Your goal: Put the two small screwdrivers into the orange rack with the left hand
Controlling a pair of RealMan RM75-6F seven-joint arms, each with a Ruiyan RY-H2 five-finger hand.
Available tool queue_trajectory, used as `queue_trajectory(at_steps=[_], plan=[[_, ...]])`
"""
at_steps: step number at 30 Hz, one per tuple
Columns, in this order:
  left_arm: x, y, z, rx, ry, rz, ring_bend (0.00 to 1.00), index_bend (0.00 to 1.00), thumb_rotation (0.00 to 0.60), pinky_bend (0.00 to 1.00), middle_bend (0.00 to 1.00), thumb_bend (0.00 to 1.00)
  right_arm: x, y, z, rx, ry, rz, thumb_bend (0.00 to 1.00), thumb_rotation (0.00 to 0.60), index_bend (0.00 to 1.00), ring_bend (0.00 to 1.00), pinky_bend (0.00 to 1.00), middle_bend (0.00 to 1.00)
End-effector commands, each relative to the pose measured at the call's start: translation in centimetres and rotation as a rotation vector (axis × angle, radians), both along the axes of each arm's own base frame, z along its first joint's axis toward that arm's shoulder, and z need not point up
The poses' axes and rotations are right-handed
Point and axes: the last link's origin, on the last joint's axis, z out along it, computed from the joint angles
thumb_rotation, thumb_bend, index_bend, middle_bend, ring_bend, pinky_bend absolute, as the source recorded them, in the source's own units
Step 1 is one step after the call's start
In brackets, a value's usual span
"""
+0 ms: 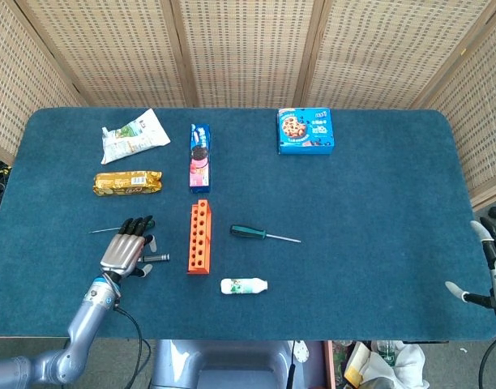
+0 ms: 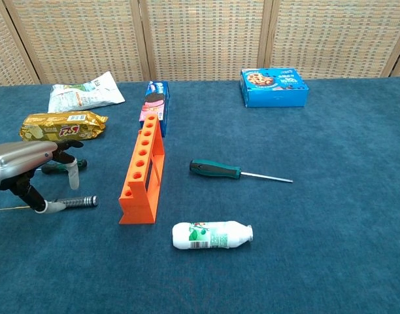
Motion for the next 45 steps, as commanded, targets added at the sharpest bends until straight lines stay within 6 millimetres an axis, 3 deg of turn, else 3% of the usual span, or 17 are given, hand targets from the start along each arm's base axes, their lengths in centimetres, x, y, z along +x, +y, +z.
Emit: queue_trajectory(at_steps=[1, 22, 30, 37, 45], plan=[[0.1, 0.3, -0.5, -0.002, 0.0, 0.009, 0.0, 0.46, 0.6, 0.0, 0.0, 0.28, 0.0, 0.0, 0.0, 0.0, -0.002, -0.002, 0.0, 0.6, 0.0, 0.0, 0.0, 0.0], [0.6, 1.1, -2.6, -0.029, 0.013, 0.025, 0.0, 0.48, 0.6, 0.0, 0.0, 0.3, -0.5, -0.5, 0.1, 0.008, -0.019, -0.02, 0.0, 0.6, 0.0, 0.0, 0.0, 0.0], [0.7, 1.0, -2.8, -0.031, 0.012, 0.024, 0.0, 0.58, 0.6, 0.0, 0.0, 0.31, -0.6, -0.5, 0.1, 0.013, -0.027, -0.021, 0.0, 0.6, 0.0, 0.0, 0.0, 0.0], [1.2, 1.1, -0.8, 0.022, -0.044, 0.016, 0.0, 0.61, 0.6, 0.0, 0.0, 0.32, -0.6, -0.6, 0.1, 0.015, -0.03, -0.022, 0.0, 0.6, 0.0, 0.0, 0.0, 0.0], [2.9, 1.5, 4.6, 0.106, -0.216, -0.018, 0.0, 0.63, 0.6, 0.0, 0.0, 0.35, -0.5, -0.5, -0.1, 0.021, -0.028, -0.021, 0.0, 0.6, 0.0, 0.0, 0.0, 0.0]])
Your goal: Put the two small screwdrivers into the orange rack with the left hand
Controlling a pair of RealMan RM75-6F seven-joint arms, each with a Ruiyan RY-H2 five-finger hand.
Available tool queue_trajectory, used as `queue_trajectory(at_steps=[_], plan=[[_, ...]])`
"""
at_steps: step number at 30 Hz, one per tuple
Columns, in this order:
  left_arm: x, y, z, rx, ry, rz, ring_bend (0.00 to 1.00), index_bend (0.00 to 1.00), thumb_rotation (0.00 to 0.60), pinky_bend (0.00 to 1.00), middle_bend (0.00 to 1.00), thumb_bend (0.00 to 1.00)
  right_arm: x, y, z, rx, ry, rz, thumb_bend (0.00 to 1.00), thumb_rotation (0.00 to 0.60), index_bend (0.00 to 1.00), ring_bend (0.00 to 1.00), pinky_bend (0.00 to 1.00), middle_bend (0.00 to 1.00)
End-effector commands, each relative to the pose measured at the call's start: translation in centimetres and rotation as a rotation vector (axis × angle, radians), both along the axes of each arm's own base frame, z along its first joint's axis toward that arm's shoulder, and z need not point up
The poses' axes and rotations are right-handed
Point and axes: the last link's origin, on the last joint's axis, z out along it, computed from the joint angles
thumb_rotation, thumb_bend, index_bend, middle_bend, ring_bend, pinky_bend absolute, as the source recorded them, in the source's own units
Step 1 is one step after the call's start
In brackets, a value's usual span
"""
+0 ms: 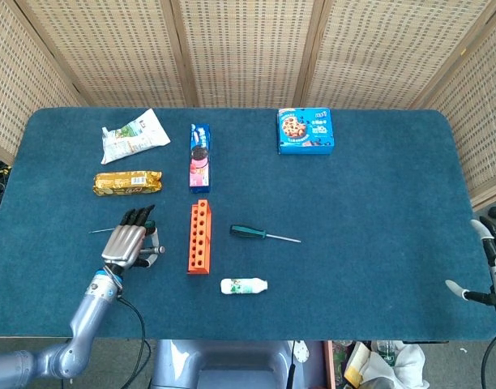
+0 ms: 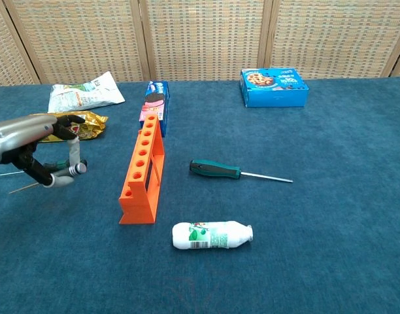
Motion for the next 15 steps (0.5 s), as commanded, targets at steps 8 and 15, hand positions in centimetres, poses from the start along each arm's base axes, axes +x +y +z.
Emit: queue_trajectory(at_steps=[8, 15], plan=[[3.6, 0.4, 7.6, 0.071, -0.4, -0.062, 0.0, 0.64, 0.6, 0.0, 0.0, 0.36, 0.1, 0.0, -0.2, 0.004, 0.005, 0.0, 0.0, 0.6, 0.0, 0.0, 0.0, 0.0], [6.4, 0.1, 8.7, 0.047, -0.793, -0.192, 0.0, 0.65, 0.6, 0.0, 0.0, 0.36, 0.2, 0.0, -0.2, 0.003, 0.007, 0.0, 0.0, 0.6, 0.0, 0.0, 0.0, 0.0]])
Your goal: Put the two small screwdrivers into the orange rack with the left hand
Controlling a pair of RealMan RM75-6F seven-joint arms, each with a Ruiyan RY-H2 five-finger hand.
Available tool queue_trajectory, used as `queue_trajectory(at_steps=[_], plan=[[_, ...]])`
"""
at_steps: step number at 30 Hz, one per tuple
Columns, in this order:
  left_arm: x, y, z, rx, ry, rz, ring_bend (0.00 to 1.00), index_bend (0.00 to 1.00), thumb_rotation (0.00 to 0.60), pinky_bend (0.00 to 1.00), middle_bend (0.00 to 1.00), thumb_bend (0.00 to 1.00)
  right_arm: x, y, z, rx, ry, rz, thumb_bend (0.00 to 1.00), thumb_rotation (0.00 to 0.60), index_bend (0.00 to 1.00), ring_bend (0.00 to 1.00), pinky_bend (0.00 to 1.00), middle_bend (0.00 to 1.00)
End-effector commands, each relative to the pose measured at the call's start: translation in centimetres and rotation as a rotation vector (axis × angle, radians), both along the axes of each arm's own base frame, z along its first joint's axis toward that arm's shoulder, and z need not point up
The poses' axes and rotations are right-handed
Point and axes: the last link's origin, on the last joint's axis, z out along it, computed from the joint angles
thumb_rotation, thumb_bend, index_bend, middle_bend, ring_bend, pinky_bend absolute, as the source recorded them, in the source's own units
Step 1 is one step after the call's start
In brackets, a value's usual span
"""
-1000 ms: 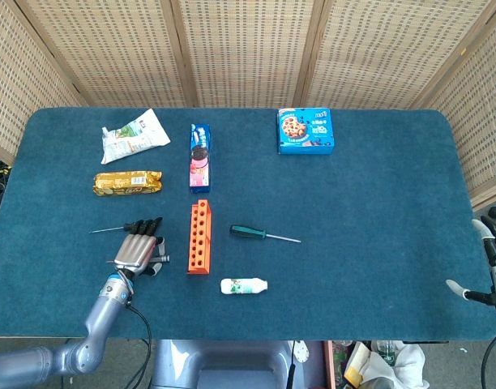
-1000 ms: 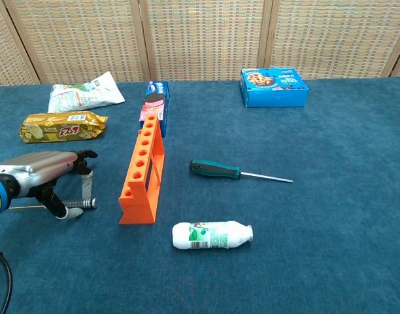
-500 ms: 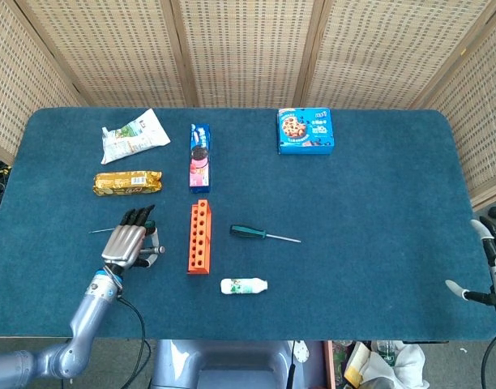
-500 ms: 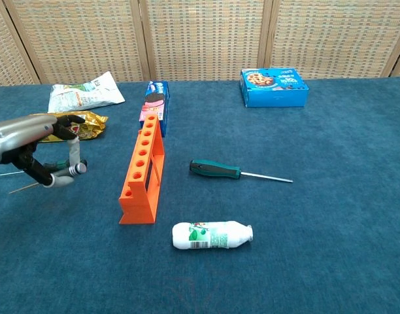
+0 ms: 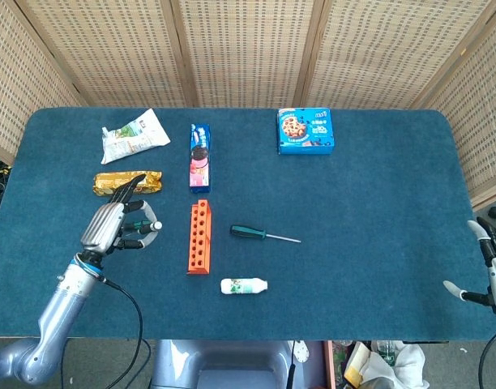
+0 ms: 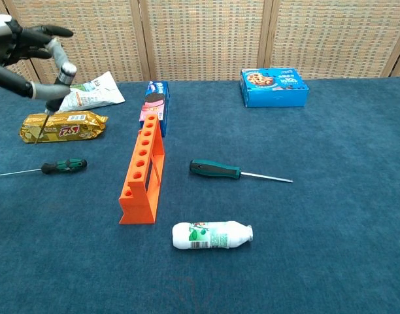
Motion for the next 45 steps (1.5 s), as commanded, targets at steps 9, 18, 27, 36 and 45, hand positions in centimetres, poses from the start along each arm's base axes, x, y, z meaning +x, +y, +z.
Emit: queue_trajectory(at_steps=[9, 18, 27, 36, 45], plan=[[4.8, -0.5, -1.3, -0.161, -0.415, -0.098, 0.0, 0.66, 0.6, 0.0, 0.0, 0.36, -0.1, 0.0, 0.2, -0.005, -0.005, -0.004, 0.0, 0.6, 0.0, 0.0, 0.0, 0.0], [5.7, -0.3, -3.4, -0.252, -0.473, -0.049, 0.0, 0.66, 0.6, 0.0, 0.0, 0.36, -0.2, -0.1, 0.3, -0.006, -0.012, -0.008, 0.0, 0.6, 0.0, 0.0, 0.0, 0.0], [5.8, -0.4, -3.9, -0.288, -0.454, -0.039, 0.0, 0.66, 0.6, 0.0, 0.0, 0.36, -0.3, -0.1, 0.4, -0.006, -0.014, -0.007, 0.0, 0.6, 0.0, 0.0, 0.0, 0.0], [5.7, 0.1, -4.5, -0.282, -0.441, -0.038, 0.0, 0.66, 0.6, 0.0, 0.0, 0.36, -0.3, -0.1, 0.4, -0.005, -0.014, -0.009, 0.0, 0.6, 0.0, 0.0, 0.0, 0.0], [5.7, 0.2, -4.9, -0.282, -0.433, -0.044, 0.0, 0.66, 0.6, 0.0, 0.0, 0.36, -0.3, -0.2, 0.4, -0.004, -0.016, -0.011, 0.0, 0.6, 0.0, 0.0, 0.0, 0.0]])
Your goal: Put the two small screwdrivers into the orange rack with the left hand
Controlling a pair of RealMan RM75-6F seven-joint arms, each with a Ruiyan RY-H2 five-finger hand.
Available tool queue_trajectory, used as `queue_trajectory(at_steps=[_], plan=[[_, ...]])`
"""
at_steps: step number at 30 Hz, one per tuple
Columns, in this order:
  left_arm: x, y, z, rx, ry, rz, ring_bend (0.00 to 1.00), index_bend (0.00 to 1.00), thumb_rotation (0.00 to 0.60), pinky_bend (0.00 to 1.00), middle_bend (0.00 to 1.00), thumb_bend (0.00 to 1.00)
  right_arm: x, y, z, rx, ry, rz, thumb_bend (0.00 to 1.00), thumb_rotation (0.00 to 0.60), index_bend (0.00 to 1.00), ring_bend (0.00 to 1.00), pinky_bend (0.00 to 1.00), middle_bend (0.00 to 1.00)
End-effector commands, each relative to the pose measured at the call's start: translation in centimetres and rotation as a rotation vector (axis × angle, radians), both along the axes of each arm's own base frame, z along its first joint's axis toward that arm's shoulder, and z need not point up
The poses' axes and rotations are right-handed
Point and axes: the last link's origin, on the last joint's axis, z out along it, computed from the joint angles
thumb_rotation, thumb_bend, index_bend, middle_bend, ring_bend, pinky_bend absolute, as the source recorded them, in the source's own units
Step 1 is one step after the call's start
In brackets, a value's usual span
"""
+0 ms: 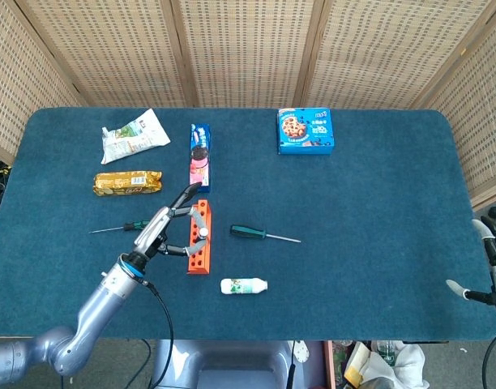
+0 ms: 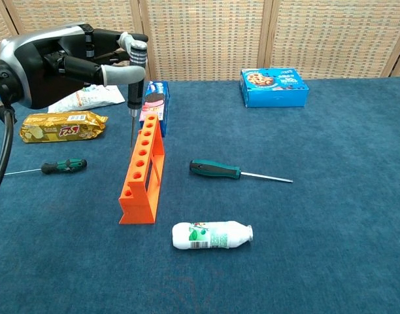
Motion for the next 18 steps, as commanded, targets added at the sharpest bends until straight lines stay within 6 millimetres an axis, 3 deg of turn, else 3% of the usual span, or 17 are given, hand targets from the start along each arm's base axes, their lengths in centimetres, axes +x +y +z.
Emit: queue_trajectory(at_steps=[1, 18], plan=[[0.0, 0.07, 0.02, 0.001, 0.002, -0.002, 0.0, 0.66, 0.6, 0.0, 0.0, 0.36, 0.0, -0.01, 0.01, 0.0, 0.0, 0.0, 0.0, 0.6, 0.0, 0.0, 0.0, 0.0], [0.12, 0.48, -0.29, 0.003, -0.004, 0.001, 0.0, 0.66, 0.6, 0.0, 0.0, 0.36, -0.04, -0.04, 0.01, 0.003, -0.002, -0.001, 0.0, 0.6, 0.0, 0.0, 0.0, 0.0]])
